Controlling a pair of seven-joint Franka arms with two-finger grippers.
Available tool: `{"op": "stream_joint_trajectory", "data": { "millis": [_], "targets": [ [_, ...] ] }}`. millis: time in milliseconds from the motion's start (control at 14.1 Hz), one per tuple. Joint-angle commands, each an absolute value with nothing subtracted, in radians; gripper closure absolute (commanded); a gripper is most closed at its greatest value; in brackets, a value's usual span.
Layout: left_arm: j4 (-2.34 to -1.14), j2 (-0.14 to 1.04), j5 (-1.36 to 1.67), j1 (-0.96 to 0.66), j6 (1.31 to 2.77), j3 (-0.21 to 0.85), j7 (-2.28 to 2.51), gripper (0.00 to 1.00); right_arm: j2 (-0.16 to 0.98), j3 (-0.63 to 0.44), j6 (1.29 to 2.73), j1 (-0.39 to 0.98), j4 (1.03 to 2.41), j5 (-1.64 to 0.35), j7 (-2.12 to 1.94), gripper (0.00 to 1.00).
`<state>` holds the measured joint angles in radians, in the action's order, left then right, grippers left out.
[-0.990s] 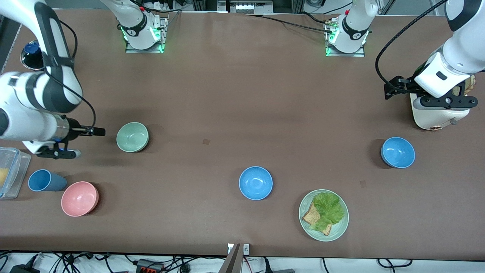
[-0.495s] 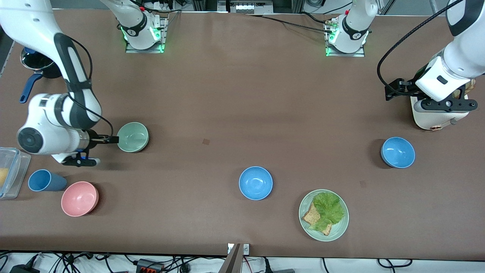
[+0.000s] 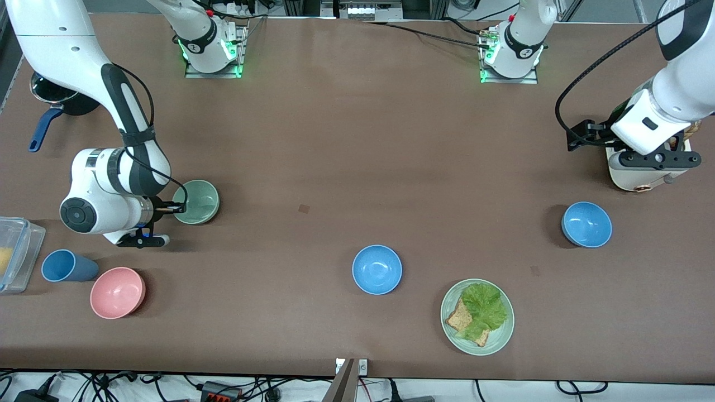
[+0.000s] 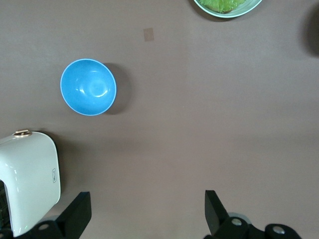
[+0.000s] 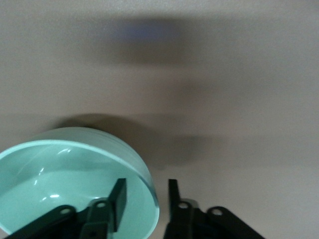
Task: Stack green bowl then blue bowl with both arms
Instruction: 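Lower the right gripper onto the green bowl rim and grasp it, then place the green bowl mid-table while the left gripper grasps the blue bowl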
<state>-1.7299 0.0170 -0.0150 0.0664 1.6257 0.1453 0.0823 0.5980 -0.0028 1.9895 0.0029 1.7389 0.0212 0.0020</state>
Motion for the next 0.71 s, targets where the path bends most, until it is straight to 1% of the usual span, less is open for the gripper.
{"op": "stream_joint_trajectory", "data": {
  "millis": [0,212,424,636],
  "targets": [
    [-1.690,0.040,-0.002,0.087,1.611,0.147,0.081,0.00,0.597,-0.002,1.960,0.006,1.729,0.028,0.003,1.00],
    [-1.681,0.055,-0.002,0.091,1.606,0.147,0.080,0.00,0.591,0.002,1.951,0.009,1.723,0.025,-0.014,1.00],
    [-1.678,0.070,-0.003,0.097,1.609,0.146,0.078,0.00,0.577,0.052,1.863,0.032,1.691,0.020,-0.012,1.00],
    [-1.675,0.084,-0.002,0.110,1.608,0.146,0.078,0.00,0.575,0.107,1.813,0.101,1.641,0.012,0.011,1.00]
  ]
}}
